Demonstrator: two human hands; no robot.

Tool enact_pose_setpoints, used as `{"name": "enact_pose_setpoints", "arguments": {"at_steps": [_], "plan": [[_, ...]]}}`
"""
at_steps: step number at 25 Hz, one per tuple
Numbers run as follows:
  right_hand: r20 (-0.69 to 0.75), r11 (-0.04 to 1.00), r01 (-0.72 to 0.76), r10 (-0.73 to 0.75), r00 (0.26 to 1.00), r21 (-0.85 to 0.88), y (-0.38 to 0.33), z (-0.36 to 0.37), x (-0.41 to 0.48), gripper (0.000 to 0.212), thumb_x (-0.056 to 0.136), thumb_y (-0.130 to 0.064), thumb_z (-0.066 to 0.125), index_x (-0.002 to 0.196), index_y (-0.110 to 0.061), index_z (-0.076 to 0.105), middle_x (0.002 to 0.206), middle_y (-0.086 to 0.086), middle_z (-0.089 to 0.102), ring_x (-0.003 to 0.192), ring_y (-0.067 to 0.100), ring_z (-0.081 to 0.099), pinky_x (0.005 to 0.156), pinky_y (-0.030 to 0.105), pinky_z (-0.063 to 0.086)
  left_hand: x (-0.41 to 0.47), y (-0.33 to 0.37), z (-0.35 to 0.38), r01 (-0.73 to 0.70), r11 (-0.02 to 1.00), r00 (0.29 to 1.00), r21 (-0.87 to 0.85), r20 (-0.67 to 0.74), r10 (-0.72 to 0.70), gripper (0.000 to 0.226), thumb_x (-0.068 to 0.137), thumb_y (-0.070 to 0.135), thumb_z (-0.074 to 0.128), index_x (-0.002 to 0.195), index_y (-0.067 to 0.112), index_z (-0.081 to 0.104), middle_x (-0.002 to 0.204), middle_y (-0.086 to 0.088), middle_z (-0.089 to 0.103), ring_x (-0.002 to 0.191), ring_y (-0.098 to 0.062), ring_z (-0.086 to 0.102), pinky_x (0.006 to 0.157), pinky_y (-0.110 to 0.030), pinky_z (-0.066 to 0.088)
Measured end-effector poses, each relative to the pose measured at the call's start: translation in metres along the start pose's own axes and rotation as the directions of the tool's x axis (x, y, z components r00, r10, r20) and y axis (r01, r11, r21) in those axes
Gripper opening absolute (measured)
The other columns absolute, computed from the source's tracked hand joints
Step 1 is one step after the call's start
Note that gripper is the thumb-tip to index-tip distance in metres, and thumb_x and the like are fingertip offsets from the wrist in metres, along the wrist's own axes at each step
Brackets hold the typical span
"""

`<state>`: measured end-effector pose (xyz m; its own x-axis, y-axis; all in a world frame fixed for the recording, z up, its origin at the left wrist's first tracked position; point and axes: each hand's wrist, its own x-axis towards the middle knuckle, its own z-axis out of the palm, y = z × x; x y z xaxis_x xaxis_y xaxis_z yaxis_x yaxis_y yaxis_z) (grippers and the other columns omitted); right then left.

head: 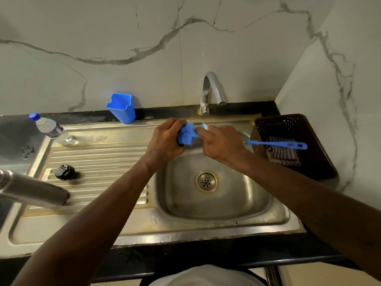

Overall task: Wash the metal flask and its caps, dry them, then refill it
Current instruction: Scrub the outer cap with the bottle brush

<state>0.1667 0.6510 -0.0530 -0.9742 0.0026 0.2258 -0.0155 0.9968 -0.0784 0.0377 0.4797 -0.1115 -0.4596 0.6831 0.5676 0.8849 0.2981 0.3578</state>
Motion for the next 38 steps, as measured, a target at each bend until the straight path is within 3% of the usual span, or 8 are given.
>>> {"name": "enact_pose_setpoints", "arguments": {"at_steps": [2,5,8,11,16,22,34,38], "plan": [[0.436,0.786,-0.481,0.303,0.847,0.388,-0.010,-0.013,0.009,0.019,0.100,-0.033,0.060,0.102,-0.015,0.064,0.070,0.003,0.055,0.058,0.017,0.049,0.053,0.026,0.036,-0.004,-0.002,0.002,-0.046,0.999,0.999,-0.009,-0.005,0.046,0.058,0.077,0.032,0.090,0.120,0.003,0.063,0.109,-0.014,0.066,0.090,-0.024,0.064,0.077,-0.038,0.060],[0.904,-0.004,-0.906,0.073,0.421,0.423,0.003,-0.028,0.016,0.026,0.102,-0.041,0.055,0.105,-0.015,0.054,0.056,-0.003,0.042,0.040,0.009,0.034,0.040,0.021,0.027,-0.002,0.000,0.004,-0.034,0.998,0.999,-0.059,-0.009,0.034,0.057,0.080,0.043,0.087,0.116,0.006,0.064,0.108,-0.011,0.066,0.091,-0.018,0.062,0.080,-0.028,0.055],[0.893,-0.242,-0.863,0.032,0.449,0.443,0.022,-0.028,0.010,0.020,0.103,-0.037,0.051,0.104,-0.017,0.053,0.056,-0.005,0.039,0.037,0.007,0.030,0.038,0.018,0.022,0.011,-0.006,-0.007,0.407,0.893,0.903,-0.194,-0.058,-0.425,0.048,0.068,0.038,0.093,0.104,0.018,0.069,0.096,0.003,0.071,0.083,-0.013,0.067,0.075,-0.030,0.058],[0.748,-0.153,-0.744,0.300,0.592,0.650,0.003,-0.022,-0.001,0.026,0.107,-0.043,0.047,0.108,-0.020,0.058,0.073,0.002,0.059,0.042,0.011,0.041,0.041,0.019,0.029,0.016,0.004,-0.007,0.781,0.234,0.428,-0.579,0.224,-0.876,0.046,0.073,0.047,0.091,0.104,0.016,0.075,0.091,0.003,0.077,0.084,-0.017,0.072,0.068,-0.031,0.058],[0.208,0.469,-0.412,0.427,0.880,0.781,-0.044,-0.007,-0.004,0.053,0.109,-0.040,0.039,0.159,-0.043,0.021,0.122,-0.005,0.066,0.070,0.008,0.070,0.062,0.033,0.058,0.015,0.047,0.004,0.429,-0.301,0.490,-0.852,0.499,-0.715,0.058,0.101,0.061,0.049,0.126,0.011,0.066,0.119,-0.014,0.075,0.107,-0.031,0.072,0.088,-0.042,0.059],[0.094,0.687,-0.348,0.379,0.920,0.638,-0.050,-0.008,-0.002,0.053,0.105,-0.027,0.048,0.156,-0.033,0.036,0.112,0.012,0.071,0.095,0.030,0.067,0.085,0.044,0.056,0.025,0.071,0.005,0.431,-0.217,0.435,-0.876,0.413,-0.800,0.059,0.094,0.065,0.050,0.105,0.011,0.069,0.090,-0.010,0.072,0.082,-0.023,0.070,0.071,-0.034,0.062],[0.303,0.412,-0.629,0.620,0.724,0.659,-0.028,-0.023,0.011,0.035,0.103,-0.036,0.050,0.134,-0.025,0.062,0.114,0.009,0.070,0.100,0.029,0.069,0.081,0.044,0.059,0.029,0.078,-0.001,0.585,-0.042,0.497,-0.810,0.399,-0.771,0.066,0.105,0.064,0.028,0.101,0.015,0.071,0.096,-0.011,0.077,0.094,-0.028,0.074,0.093,-0.045,0.060],[0.241,0.530,-0.525,0.514,0.823,0.665,-0.038,-0.033,0.010,0.037,0.103,-0.035,0.048,0.136,-0.025,0.061,0.123,0.007,0.069,0.109,0.027,0.064,0.092,0.045,0.054,0.026,0.073,-0.003,0.599,-0.062,0.496,-0.798,0.431,-0.754,0.065,0.108,0.060,0.030,0.108,0.011,0.073,0.089,-0.012,0.075,0.081,-0.024,0.072,0.082,-0.037,0.060]]}}
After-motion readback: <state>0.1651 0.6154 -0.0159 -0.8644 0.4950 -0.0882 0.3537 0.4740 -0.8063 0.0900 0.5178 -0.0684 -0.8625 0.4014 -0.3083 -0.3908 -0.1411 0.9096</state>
